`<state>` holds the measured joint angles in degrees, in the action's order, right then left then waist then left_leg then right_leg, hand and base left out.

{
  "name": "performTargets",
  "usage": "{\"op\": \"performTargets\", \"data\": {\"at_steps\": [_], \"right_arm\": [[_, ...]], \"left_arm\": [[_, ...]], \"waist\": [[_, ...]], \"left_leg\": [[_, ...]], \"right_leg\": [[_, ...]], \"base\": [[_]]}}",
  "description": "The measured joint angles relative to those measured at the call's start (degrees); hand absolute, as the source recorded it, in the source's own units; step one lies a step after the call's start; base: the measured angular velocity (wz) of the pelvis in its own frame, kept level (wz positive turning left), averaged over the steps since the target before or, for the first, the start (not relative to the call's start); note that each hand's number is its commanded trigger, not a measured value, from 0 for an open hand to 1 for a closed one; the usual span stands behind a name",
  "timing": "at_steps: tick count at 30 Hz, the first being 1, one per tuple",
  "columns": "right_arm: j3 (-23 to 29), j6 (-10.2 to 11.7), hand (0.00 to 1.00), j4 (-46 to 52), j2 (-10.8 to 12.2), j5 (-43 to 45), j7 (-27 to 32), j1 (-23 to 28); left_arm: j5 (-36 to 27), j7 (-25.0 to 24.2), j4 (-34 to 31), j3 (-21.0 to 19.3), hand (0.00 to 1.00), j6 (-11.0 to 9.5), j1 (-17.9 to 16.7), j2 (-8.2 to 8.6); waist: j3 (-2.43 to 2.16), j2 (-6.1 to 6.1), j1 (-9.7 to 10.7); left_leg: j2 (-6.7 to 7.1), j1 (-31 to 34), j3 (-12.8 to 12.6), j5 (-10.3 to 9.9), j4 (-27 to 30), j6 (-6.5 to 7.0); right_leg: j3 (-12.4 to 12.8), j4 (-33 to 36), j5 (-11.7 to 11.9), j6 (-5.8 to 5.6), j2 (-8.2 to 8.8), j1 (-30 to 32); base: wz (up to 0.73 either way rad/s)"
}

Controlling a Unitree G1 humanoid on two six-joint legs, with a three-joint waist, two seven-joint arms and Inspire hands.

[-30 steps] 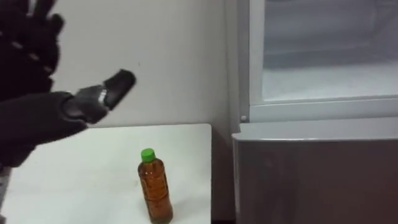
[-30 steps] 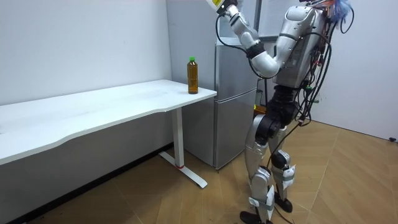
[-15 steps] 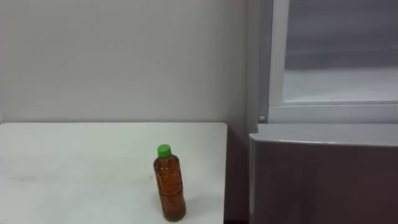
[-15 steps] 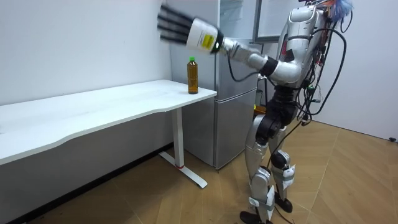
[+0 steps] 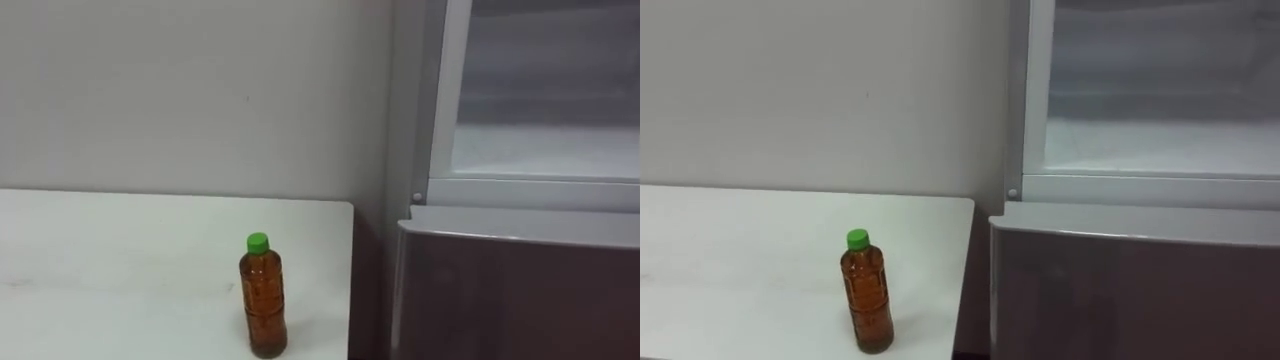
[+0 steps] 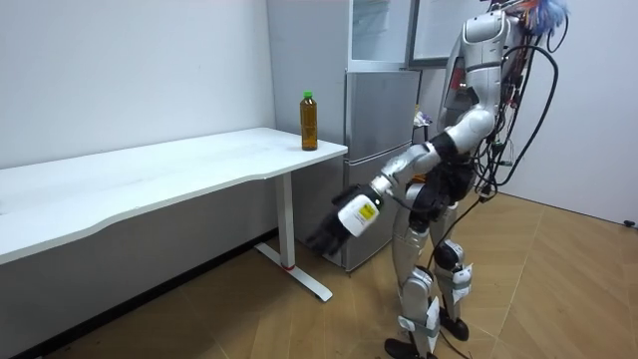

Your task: Put the bottle in the upper fridge

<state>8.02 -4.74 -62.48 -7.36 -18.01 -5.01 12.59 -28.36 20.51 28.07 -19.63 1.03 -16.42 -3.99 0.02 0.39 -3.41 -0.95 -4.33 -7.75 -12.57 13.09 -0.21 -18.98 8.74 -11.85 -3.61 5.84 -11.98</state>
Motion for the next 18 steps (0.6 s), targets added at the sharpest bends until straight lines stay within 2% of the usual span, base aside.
{"op": "performTargets", "data": {"at_steps": [2,3,7,12,14,18], "right_arm": [[-0.12,0.0,0.0,0.0,0.05,-0.18,-0.11,0.02],[-0.12,-0.01,0.0,-0.09,0.08,-0.2,-0.15,0.09],[-0.62,0.03,0.0,-0.62,-0.14,-0.26,-0.16,-0.09],[-1.14,0.03,0.0,-0.86,-0.11,0.08,-0.28,-0.29],[-1.19,0.05,0.0,-1.88,-0.09,0.06,-0.58,-1.06],[-2.32,0.13,0.0,-1.92,0.26,-0.54,-0.74,-1.41]], "left_arm": [[0.28,-0.84,4.99,1.94,0.0,-0.01,0.08,0.02],[0.86,-1.52,8.06,2.89,0.0,-0.01,0.26,0.1],[3.95,-5.16,18.79,5.97,0.0,0.02,0.63,0.07],[9.47,-7.75,25.3,7.49,0.0,1.49,-0.09,0.1],[11.7,-8.3,26.82,7.64,0.0,1.53,-0.14,0.1],[15.69,-10.01,28.5,10.71,0.0,1.54,0.0,0.03]], "waist": [[-0.12,0.52,0.06],[0.05,0.38,0.15],[0.04,0.7,0.32],[0.1,0.44,0.91],[0.12,0.23,1.54],[0.08,-0.72,2.39]], "left_leg": [[-0.01,-0.08,-0.11,0.0,-0.01,0.01],[-0.02,-0.17,-0.1,0.01,-0.01,0.01],[-0.07,-0.44,-0.15,0.01,0.0,-0.01],[-0.03,-0.33,-0.12,0.05,-0.34,-0.04],[0.01,-0.32,-0.15,0.09,-0.42,-0.07],[0.19,-0.17,-0.24,0.28,-0.45,0.0]], "right_leg": [[0.12,0.08,0.01,0.01,0.01,0.01],[0.08,0.1,0.01,0.02,0.01,-0.04],[-0.17,0.16,0.02,0.03,0.0,-0.21],[-0.09,0.14,0.02,0.03,0.02,-0.02],[0.0,0.0,0.02,0.03,0.02,0.0],[0.06,-0.3,-0.05,-0.02,0.14,0.12]], "base": [[-0.05],[0.0],[0.0],[0.0],[-0.02],[-0.01]]}}
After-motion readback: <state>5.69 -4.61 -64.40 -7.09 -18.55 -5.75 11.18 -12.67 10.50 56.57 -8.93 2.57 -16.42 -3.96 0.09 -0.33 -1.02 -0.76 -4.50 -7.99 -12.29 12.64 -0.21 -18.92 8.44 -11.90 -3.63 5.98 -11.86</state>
